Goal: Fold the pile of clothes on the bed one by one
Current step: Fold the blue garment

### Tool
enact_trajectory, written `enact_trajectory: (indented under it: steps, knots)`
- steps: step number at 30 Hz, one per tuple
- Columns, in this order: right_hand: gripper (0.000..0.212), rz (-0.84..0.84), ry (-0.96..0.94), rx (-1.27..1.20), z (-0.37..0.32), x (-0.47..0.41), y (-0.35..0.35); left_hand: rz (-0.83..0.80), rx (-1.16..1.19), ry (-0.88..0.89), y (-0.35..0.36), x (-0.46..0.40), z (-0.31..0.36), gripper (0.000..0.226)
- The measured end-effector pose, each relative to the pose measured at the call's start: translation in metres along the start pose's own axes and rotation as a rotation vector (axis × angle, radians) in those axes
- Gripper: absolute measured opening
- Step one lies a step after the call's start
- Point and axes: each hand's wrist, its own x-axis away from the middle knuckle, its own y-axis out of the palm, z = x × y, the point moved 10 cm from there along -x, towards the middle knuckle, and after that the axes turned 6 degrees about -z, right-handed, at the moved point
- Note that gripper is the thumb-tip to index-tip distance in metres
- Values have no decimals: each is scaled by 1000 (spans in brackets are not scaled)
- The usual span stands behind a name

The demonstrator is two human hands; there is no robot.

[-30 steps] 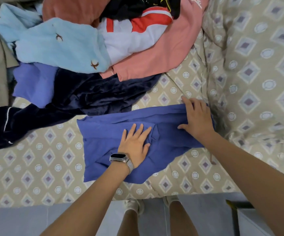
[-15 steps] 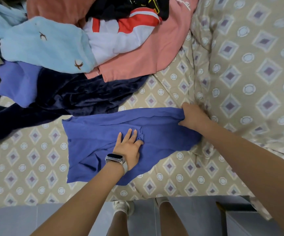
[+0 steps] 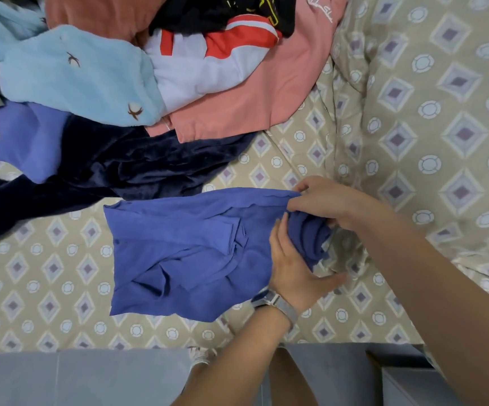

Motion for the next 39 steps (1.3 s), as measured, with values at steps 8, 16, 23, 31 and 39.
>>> enact_trajectory:
  steps: [8, 16, 23, 31, 39]
  knots:
    - [38, -171, -148, -222, -62, -4, 71, 538, 317, -159, -105, 32, -40, 21]
    - [34, -222, -252, -165, -126, -29, 144, 736, 583, -324, -222, 85, -117, 22]
    - [66, 254, -189, 213, -78, -60, 144, 423, 580, -665, -253, 88, -212, 42]
    - [86, 348, -56, -194, -21, -62, 172, 425, 26, -825, -291, 76, -214, 118]
    - [76, 346, 11, -109, -8, -62, 180, 58, -203, -685, -282, 59, -236, 102]
